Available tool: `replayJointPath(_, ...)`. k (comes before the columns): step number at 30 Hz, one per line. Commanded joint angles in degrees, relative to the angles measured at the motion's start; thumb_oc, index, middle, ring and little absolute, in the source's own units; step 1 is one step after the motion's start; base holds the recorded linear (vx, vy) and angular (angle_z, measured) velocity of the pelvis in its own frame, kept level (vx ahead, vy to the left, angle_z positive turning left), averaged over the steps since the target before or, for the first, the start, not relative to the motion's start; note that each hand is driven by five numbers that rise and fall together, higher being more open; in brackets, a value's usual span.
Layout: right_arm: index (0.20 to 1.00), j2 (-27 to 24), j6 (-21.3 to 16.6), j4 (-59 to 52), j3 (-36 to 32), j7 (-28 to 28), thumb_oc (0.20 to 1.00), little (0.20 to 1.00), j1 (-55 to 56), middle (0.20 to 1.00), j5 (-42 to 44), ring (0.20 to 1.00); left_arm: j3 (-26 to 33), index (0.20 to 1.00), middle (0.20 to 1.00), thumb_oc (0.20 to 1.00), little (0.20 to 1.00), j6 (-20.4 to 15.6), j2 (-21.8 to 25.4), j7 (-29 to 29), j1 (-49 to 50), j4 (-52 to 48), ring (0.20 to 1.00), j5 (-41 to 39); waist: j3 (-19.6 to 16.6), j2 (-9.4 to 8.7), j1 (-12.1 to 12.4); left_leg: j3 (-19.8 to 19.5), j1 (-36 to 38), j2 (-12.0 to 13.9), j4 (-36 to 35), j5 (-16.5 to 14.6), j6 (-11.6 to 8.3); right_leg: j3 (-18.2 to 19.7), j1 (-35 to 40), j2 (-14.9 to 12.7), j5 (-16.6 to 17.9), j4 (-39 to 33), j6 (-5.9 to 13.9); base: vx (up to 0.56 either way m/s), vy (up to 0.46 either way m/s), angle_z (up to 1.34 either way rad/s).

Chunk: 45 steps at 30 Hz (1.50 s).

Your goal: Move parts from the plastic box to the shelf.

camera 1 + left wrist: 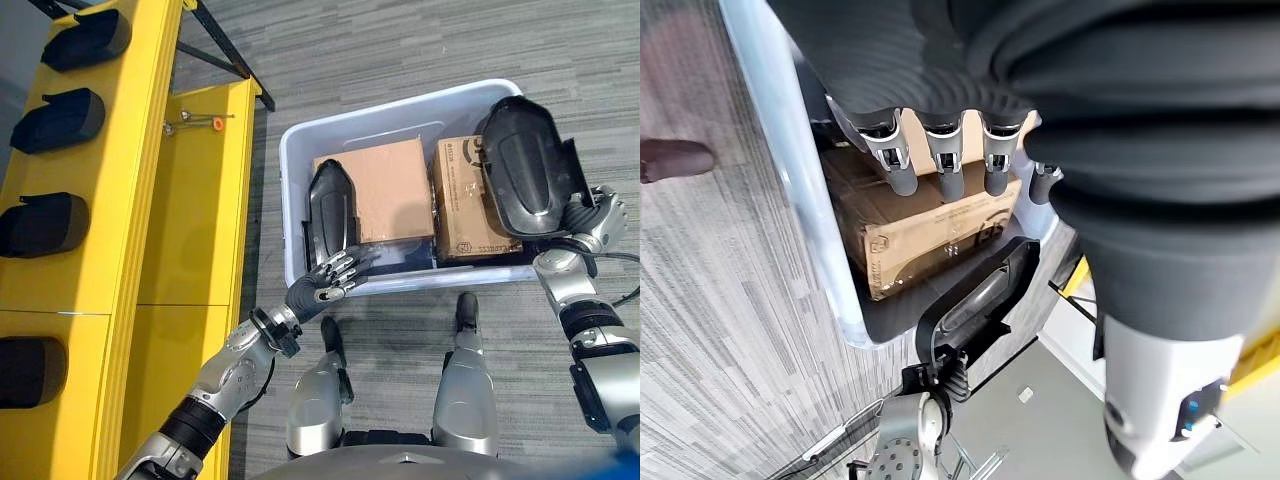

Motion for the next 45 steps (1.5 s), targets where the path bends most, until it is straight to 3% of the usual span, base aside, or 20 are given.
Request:
replayJointPath(1, 0.2, -3.1, -2.7, -2.4, -0.3, -1.1, 0.2, 0.2, -2.0, 0.2, -1.7, 0.2, -1.8, 1.0, 1.0, 1.0, 1.0, -1.7, -1.2, -2.0, 1.8, 0.1, 1.0, -0.5, -4.3, -1.53, 2.4, -2.4, -4.3, 0.1, 3.2, 0.9, 1.52, -4.1, 0.5, 1.4, -11.1, 10.9, -3.25, 0.14, 0.014, 0.0)
replayJointPath(10, 0.2, -2.8, -6.3, -7.4, 0.7, 9.1, 0.2, 0.2, 0.3, 0.2, 1.1, 0.2, -1.7, 1.0, 1.0, 1.0, 1.0, -2.6, -2.3, -0.6, 4.6, 2.0, 1.0, 0.9, -8.2, -3.13, 2.9, -2.6, -1.1, 0.5, 3.3, 0.4, 1.39, -5.4, 4.6, 1.9, -12.4, 10.9, -4.11, 0.11, 0.047, 0.01)
replayJointPath(15, 0.2, 0.7, -9.4, -15.5, 1.9, 16.6, 0.2, 0.2, 3.4, 0.2, 4.4, 0.2, 0.4, 1.0, 1.0, 1.0, 1.0, -3.6, -3.2, 0.5, 6.6, 2.6, 1.0, 1.2, -10.1, -4.25, 3.1, -2.8, 0.4, 0.3, 3.0, 0.2, 1.52, -5.7, 6.9, 2.1, -12.7, 10.2, -4.42, 0.09, 0.116, 0.02)
replayJointPath(19, 0.2, 2.0, -9.6, -19.1, 2.0, 18.4, 0.2, 0.2, 5.3, 0.2, 5.2, 0.2, 1.1, 1.0, 1.0, 1.0, 1.0, -4.1, -3.7, 1.2, 7.3, 2.7, 1.0, 2.6, -10.9, -4.58, 3.1, -3.0, 0.9, 0.2, 2.8, 0.1, 1.6, -5.9, 7.7, 2.1, -12.7, 9.9, -4.4, 0.05, 0.119, 0.02)
replayJointPath(20, 0.2, 5.6, -11.2, -27.6, 3.5, 25.3, 0.2, 0.2, 10.8, 0.2, 8.1, 0.2, 3.3, 1.0, 1.0, 1.0, 1.0, -4.8, -4.5, 2.5, 9.4, 2.1, 1.0, 6.7, -12.7, -5.42, 3.5, -3.1, 2.1, -0.2, 2.4, -0.2, 1.95, -6.5, 9.8, 1.6, -12.6, 9.0, -4.0, 0.1, 0.361, 0.03)
replayJointPath(26, 0.2, 10.5, -11.1, -36.9, 6.7, 33.1, 0.2, 0.2, 17.7, 0.2, 14.1, 0.2, 6.0, 1.0, 1.0, 1.0, 1.0, -6.4, -4.0, 3.0, 12.3, 1.8, 1.0, 11.1, -15.0, -6.42, 4.3, -2.6, 3.4, -1.5, 0.9, -0.2, 2.96, -8.3, 12.4, -0.1, -10.6, 6.7, -1.89, -0.04, 0.279, 0.16)
replayJointPath(31, 0.2, 14.7, -10.9, -38.6, 9.7, 34.9, 0.2, 0.2, 20.9, 0.2, 15.0, 0.2, 9.2, 1.0, 1.0, 1.0, 1.0, -6.6, -2.4, 3.1, 12.6, 2.1, 1.0, 13.3, -16.5, -7.31, 5.8, -1.2, 4.0, -3.9, 0.9, -1.1, 4.84, -10.5, 13.9, -2.8, -8.0, 6.4, 0.06, -0.1, 0.218, 0.08)
replayJointPath(35, 0.2, 18.2, -11.1, -37.2, 11.3, 34.9, 0.2, 0.2, 20.7, 0.2, 16.5, 0.2, 11.9, 1.0, 1.0, 1.0, 1.0, -5.8, -1.1, 3.7, 12.5, 1.1, 1.0, 12.6, -16.6, -8.04, 8.2, 1.0, 4.5, -6.6, 1.3, -2.6, 6.72, -14.3, 12.3, -7.0, -2.5, 11.0, 1.31, -0.11, 0.17, 0.11)
replayJointPath(38, 0.2, 18.8, -10.8, -37.3, 11.7, 34.2, 0.2, 0.2, 21.0, 0.2, 17.1, 0.2, 12.3, 1.0, 1.0, 1.0, 1.0, -5.0, -0.9, 3.6, 11.8, 1.2, 1.0, 11.7, -16.6, -7.89, 7.7, -1.2, 4.0, -7.6, 0.8, -2.7, 7.9, -10.2, 12.0, -3.5, -5.0, 11.9, 0.6, -0.04, 0.051, -0.03)
replayJointPath(39, 0.2, 18.2, -10.8, -38.5, 11.5, 33.0, 0.2, 0.2, 22.6, 0.2, 17.8, 0.2, 11.9, 1.0, 1.0, 1.0, 1.0, -4.5, -1.2, 2.8, 11.5, 1.2, 1.0, 11.9, -16.7, -8.2, 6.6, -5.3, 3.7, -8.8, 0.7, -2.8, 8.58, -5.6, 11.7, 2.7, -8.6, 10.7, -1.03, -0.01, -0.009, 0.24)
replayJointPath(41, 0.2, 17.0, -10.8, -40.4, 11.0, 32.5, 0.2, 0.2, 24.3, 0.2, 18.2, 0.2, 11.8, 1.0, 1.0, 1.0, 1.0, -3.8, -1.6, 2.3, 11.5, 0.6, 1.0, 11.6, -17.1, -8.83, 5.6, -9.6, 2.9, -10.3, 0.5, -2.7, 8.86, -0.3, 11.2, 8.7, -10.1, 7.4, -3.71, 0.0, -0.039, 1.14)
replayJointPath(43, 0.2, 15.9, -10.0, -42.6, 10.6, 31.7, 0.2, 0.2, 25.9, 0.2, 18.3, 0.2, 10.9, 1.0, 1.0, 1.0, 1.0, -4.0, -3.1, 2.1, 11.6, 0.9, 1.0, 12.0, -17.3, -9.34, 3.9, -14.1, 2.7, -12.1, 0.5, -2.4, 9.15, 6.2, 10.3, 13.7, -9.5, 5.4, -5.5, 0.0, -0.038, 1.86)
replayJointPath(45, 0.2, 15.3, -10.3, -42.9, 10.2, 31.7, 0.2, 0.2, 26.3, 0.2, 18.2, 0.2, 10.0, 1.0, 1.0, 1.0, 1.0, -4.9, -4.0, 1.3, 11.8, 1.5, 1.0, 12.6, -17.4, -9.72, 2.9, -16.6, 2.2, -13.3, 0.2, -2.2, 9.31, 9.7, 10.3, 16.1, -9.3, 4.0, -6.46, -0.05, -0.06, 1.35)
